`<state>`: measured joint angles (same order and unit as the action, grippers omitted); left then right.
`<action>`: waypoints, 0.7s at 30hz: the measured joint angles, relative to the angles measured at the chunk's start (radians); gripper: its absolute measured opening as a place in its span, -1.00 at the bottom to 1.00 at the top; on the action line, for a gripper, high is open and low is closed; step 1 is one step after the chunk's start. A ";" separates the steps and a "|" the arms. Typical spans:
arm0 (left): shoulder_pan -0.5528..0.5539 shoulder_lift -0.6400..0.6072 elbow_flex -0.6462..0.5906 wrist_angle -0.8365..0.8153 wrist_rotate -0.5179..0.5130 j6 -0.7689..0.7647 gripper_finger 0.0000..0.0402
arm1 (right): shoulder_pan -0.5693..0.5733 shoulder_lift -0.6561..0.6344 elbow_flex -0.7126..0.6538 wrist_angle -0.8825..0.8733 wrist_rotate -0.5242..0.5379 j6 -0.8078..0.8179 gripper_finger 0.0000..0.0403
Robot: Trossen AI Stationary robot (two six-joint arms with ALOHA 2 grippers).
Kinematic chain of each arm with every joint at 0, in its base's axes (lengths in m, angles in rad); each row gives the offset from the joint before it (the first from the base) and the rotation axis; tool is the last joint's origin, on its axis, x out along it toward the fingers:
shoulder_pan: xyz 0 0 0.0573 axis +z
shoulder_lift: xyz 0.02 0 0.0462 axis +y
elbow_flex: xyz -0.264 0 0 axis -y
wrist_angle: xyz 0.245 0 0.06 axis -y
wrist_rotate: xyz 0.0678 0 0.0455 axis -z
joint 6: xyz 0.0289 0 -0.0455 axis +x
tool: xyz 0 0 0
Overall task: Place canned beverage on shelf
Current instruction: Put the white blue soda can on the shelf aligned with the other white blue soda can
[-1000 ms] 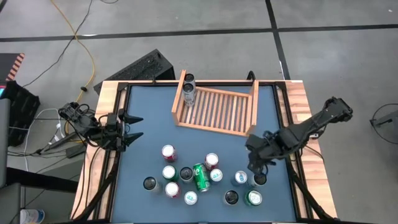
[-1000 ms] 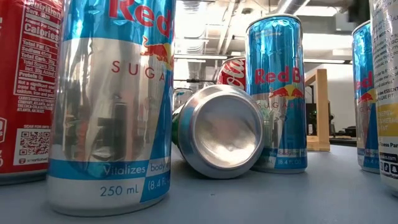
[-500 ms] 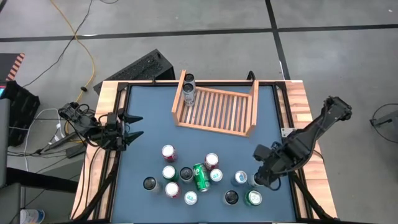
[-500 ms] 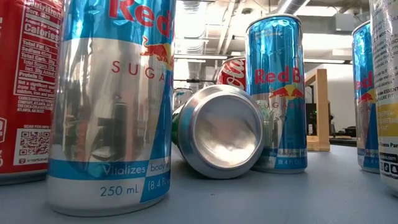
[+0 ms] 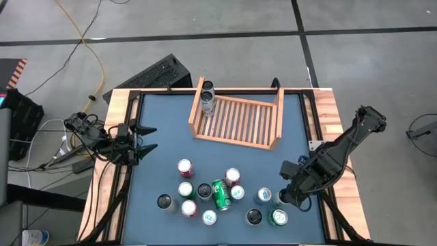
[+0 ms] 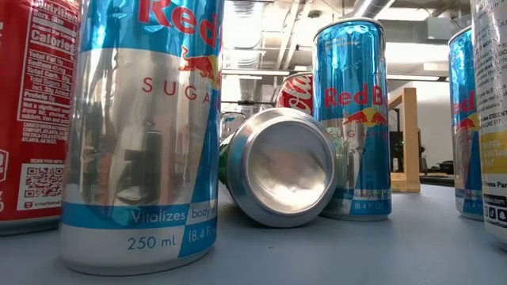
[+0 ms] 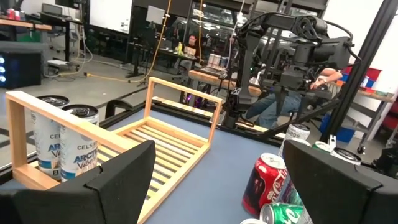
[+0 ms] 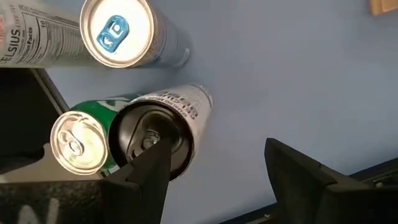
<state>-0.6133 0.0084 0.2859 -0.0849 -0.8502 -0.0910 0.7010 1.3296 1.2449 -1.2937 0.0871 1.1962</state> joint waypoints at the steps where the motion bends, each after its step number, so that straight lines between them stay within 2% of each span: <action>1: 0.000 0.000 0.000 0.000 0.000 0.000 0.70 | 0.000 0.000 0.000 -0.012 0.002 -0.004 0.22; 6: 0.000 0.000 0.000 0.000 -0.004 0.000 0.70 | -0.005 0.000 0.000 -0.056 -0.001 -0.043 0.22; 12: 0.000 0.000 0.000 0.000 -0.007 -0.012 0.70 | -0.049 -0.002 0.061 -0.055 -0.131 0.004 0.22; 17: 0.000 0.000 0.000 0.000 -0.007 -0.017 0.70 | -0.064 -0.002 0.085 -0.030 -0.189 0.003 0.22; 21: 0.000 0.000 0.000 -0.005 0.000 -0.018 0.70 | -0.068 0.005 0.085 0.005 -0.195 -0.020 0.22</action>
<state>-0.6136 0.0086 0.2856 -0.0895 -0.8499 -0.1091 0.6327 1.3343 1.3304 -1.2890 -0.1080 1.1760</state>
